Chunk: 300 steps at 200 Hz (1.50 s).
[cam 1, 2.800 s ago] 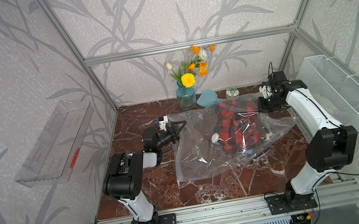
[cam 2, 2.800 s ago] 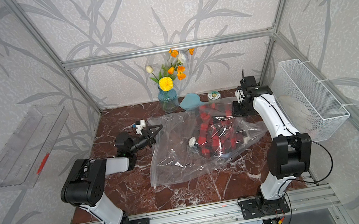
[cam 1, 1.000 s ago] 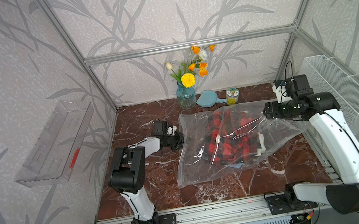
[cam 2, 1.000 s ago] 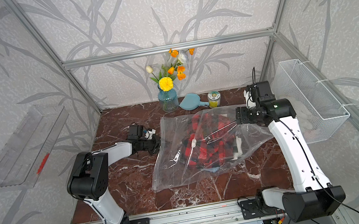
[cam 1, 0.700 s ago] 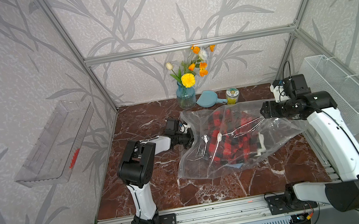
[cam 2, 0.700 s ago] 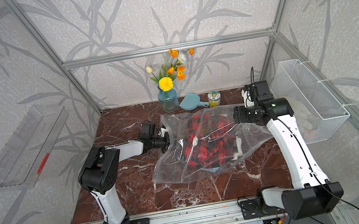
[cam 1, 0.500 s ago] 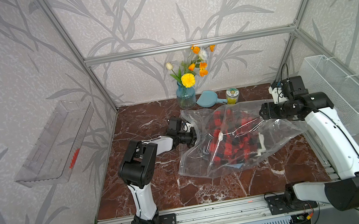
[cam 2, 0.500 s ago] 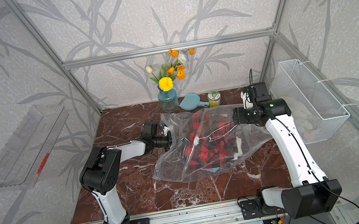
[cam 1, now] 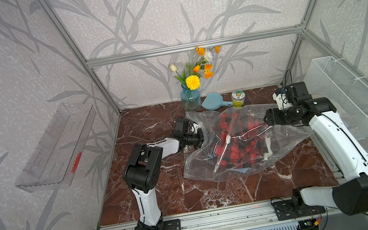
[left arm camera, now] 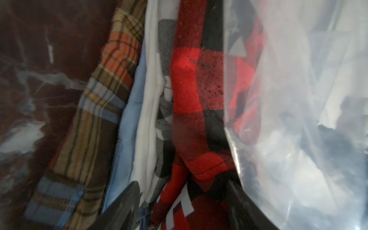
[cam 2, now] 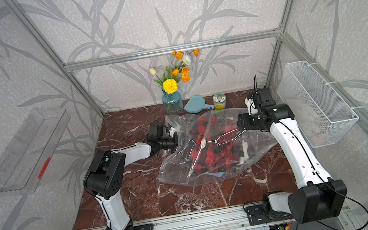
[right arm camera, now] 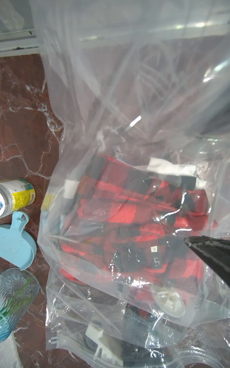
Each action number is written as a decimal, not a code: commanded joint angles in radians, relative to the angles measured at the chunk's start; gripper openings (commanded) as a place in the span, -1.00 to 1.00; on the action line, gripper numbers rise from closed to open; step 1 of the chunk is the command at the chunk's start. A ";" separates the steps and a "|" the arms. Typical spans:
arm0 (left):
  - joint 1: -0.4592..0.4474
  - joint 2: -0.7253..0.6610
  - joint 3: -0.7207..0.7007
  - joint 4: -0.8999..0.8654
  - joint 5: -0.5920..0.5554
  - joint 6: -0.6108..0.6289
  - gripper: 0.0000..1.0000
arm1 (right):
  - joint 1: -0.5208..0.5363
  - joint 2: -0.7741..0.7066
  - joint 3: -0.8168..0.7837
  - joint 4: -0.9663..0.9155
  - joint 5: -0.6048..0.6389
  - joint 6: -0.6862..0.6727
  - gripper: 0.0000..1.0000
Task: Take the shirt out of the vacuum bag
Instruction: Take out the shirt from the vacuum bag.
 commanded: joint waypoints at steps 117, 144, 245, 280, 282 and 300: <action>-0.019 -0.159 -0.065 0.082 -0.079 0.021 0.48 | -0.002 -0.011 -0.068 0.021 -0.046 -0.018 0.54; -0.025 -0.040 -0.035 0.138 -0.054 -0.011 0.38 | -0.002 -0.009 -0.065 0.014 -0.076 -0.028 0.54; -0.079 0.031 0.060 0.105 0.026 0.015 -0.33 | -0.001 -0.041 -0.052 -0.010 -0.062 -0.005 0.56; -0.089 0.049 0.064 0.115 0.045 0.011 -0.76 | -0.001 -0.066 0.012 -0.064 -0.008 0.007 0.86; -0.089 0.048 0.064 0.116 0.045 0.012 -0.78 | -0.001 -0.069 0.017 -0.068 -0.003 0.009 0.88; -0.090 0.038 0.059 0.124 0.036 0.007 -0.89 | -0.002 -0.096 0.056 -0.099 0.052 0.022 0.98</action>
